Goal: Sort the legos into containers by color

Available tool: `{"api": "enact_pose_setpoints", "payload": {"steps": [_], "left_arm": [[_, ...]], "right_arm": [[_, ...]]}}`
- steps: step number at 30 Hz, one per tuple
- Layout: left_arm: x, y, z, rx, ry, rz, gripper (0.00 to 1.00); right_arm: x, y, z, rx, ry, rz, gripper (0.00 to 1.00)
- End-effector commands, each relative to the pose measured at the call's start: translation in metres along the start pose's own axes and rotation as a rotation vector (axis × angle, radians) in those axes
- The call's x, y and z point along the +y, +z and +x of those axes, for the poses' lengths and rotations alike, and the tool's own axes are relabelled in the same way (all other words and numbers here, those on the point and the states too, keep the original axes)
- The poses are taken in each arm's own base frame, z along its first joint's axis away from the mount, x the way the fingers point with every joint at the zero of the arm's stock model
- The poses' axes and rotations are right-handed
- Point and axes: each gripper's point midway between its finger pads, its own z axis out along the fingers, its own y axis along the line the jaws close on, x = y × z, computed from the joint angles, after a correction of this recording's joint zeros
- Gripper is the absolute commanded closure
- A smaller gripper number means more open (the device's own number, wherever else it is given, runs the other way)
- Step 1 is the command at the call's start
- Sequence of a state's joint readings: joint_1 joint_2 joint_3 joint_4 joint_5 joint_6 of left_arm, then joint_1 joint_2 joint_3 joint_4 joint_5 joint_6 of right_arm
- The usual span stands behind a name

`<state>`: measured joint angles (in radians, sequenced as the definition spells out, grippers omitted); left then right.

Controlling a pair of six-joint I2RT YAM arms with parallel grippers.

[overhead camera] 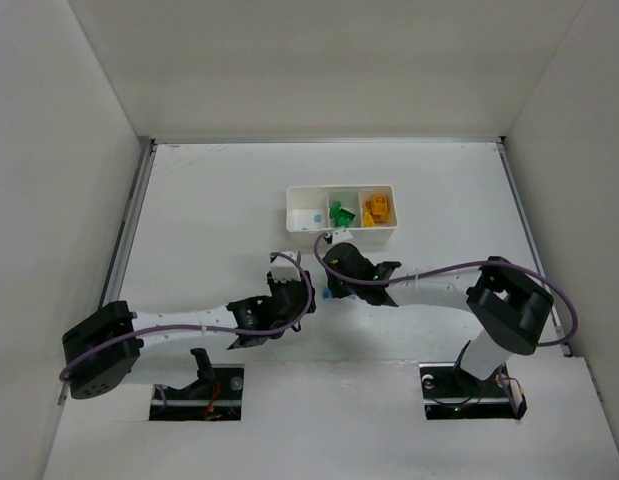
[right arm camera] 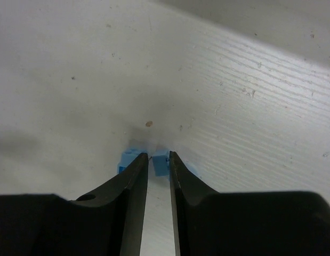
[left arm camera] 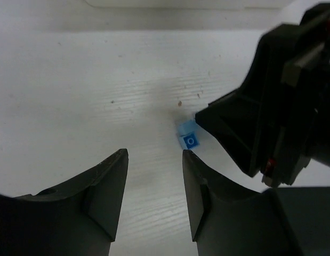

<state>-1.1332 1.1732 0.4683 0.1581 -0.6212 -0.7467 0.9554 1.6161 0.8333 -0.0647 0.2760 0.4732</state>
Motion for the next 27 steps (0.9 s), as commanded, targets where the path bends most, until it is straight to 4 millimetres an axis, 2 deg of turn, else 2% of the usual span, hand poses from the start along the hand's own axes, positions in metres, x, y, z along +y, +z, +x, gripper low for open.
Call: {"api": "enact_pose_setpoints", "payload": {"steps": [1,6,16,21,24,27], "left_arm": [[-0.005,-0.001,0.008,-0.009,-0.027,-0.006,0.57],[-0.007,-0.001,0.014,-0.022,-0.023,0.000,0.56],[-0.003,-0.002,0.022,-0.021,-0.022,0.018,0.53],[-0.009,0.000,0.022,-0.011,-0.015,0.044,0.53],[-0.017,0.002,0.024,-0.003,-0.012,0.068,0.53],[-0.023,0.003,0.025,-0.005,-0.010,0.085,0.52]], "right_arm": [[0.006,0.000,-0.015,-0.005,-0.003,-0.009,0.74],[0.002,0.003,-0.013,0.019,0.004,0.005,0.78],[-0.004,0.005,-0.005,0.054,0.035,0.057,0.65],[-0.001,0.010,-0.003,0.066,0.057,0.064,0.76],[-0.003,0.002,-0.014,0.019,0.088,0.076,0.80],[-0.004,-0.016,-0.033,-0.048,0.105,0.076,0.81]]}}
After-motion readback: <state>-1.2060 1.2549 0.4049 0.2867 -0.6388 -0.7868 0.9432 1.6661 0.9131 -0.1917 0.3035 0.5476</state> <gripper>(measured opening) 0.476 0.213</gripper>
